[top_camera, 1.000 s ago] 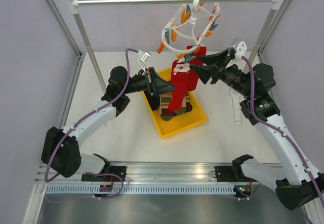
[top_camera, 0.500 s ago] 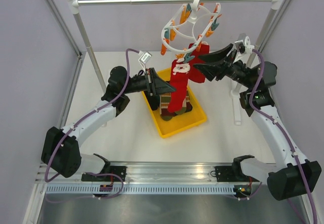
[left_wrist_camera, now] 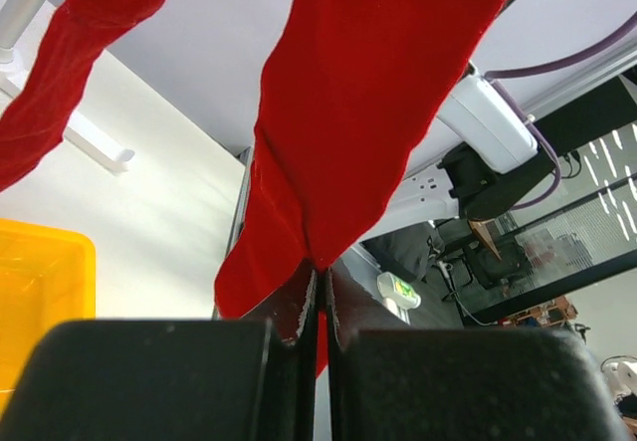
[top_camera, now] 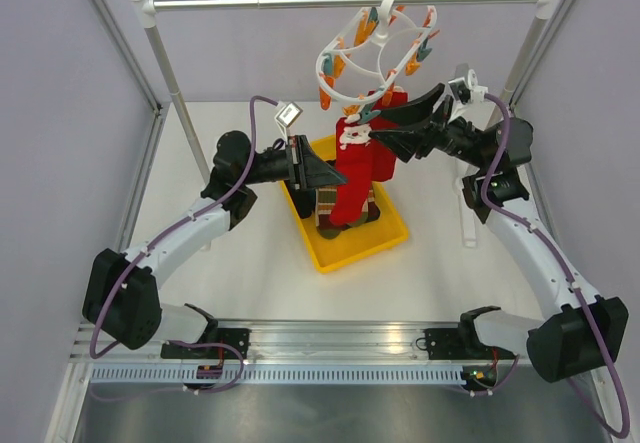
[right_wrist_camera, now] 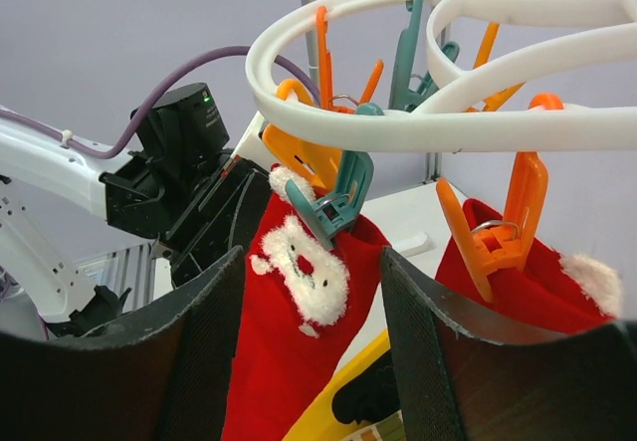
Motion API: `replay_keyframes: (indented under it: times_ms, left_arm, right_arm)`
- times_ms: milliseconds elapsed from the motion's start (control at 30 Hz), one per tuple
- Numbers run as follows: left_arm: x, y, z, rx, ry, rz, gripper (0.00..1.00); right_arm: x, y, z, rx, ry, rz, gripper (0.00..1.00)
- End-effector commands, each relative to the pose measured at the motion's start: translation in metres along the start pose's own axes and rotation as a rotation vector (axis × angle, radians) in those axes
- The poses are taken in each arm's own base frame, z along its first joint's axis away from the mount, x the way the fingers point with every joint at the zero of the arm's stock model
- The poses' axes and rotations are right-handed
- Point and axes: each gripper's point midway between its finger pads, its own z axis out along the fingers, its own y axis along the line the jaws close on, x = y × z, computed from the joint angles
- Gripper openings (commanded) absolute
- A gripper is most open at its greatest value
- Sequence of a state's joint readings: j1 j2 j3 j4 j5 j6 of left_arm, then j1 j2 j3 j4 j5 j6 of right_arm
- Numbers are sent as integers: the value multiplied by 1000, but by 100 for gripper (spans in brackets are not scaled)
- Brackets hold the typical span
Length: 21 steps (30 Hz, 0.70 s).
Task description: Remove the socks clipped to the hanger
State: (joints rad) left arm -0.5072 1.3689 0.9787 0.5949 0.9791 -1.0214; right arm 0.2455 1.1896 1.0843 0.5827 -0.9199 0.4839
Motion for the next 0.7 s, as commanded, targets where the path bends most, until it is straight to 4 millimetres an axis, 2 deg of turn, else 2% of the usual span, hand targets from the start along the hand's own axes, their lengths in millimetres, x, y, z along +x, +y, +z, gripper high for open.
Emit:
replay_keyframes:
  times_ms: [0,200,367,667]
  left_arm:
    - [-2,-10,-1,43,15,-9,2]
    - [-2,-12,-2,47,20,-16,2]
    - [-1,-16,-3,44,25,-8,2]
    - [0,-19,-4,48,36,-17,2]
  right_arm:
    - [-24,9,11,-48,-44,-99,62]
    - [-30,3,20,-30,-58,-116,65]
    - [-25,-6,15,38,-41,-145,67]
    - [-36,-3,20,-2,-95,-154,69]
